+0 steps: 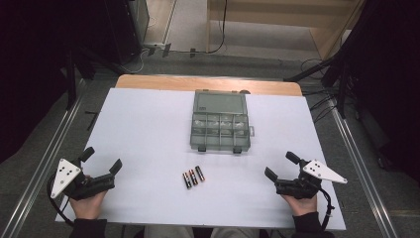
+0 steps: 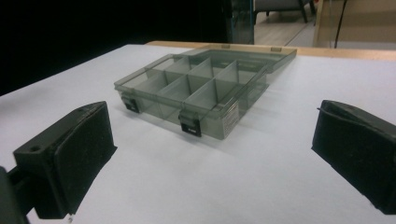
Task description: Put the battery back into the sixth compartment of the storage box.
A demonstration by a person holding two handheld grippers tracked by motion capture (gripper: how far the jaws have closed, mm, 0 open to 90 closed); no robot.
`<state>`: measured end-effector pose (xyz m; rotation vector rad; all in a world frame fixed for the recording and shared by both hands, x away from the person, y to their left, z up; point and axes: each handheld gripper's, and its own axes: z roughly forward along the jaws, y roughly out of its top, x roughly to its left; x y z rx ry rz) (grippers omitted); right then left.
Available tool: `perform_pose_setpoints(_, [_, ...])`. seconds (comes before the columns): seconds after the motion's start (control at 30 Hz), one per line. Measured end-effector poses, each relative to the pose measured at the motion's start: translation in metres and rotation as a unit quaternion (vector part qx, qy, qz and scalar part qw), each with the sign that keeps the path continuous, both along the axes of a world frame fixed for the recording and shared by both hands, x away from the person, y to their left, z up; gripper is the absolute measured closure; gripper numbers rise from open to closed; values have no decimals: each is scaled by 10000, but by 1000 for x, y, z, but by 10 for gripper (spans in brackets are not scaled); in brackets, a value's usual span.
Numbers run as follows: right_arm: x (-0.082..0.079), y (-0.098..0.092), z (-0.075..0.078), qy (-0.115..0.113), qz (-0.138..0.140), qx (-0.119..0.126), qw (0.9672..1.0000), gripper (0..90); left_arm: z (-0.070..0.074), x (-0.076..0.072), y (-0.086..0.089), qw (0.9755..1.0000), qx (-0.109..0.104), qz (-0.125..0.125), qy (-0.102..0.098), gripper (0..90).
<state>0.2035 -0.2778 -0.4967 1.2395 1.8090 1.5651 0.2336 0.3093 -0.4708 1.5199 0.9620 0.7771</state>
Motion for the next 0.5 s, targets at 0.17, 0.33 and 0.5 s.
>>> perform_pose_setpoints(0.17, [3,12,2,123,198,-79,9997,0,0,-1,0,10000,48,14,-24,3])
perform_pose_setpoints(0.33, [5,30,5,311,389,-419,9979,0,0,-1,-1,10000,65,2,-19,3])
perform_pose_setpoints(0.5, [8,48,9,483,564,-504,9960,0,0,-1,-1,10000,44,3,-2,3])
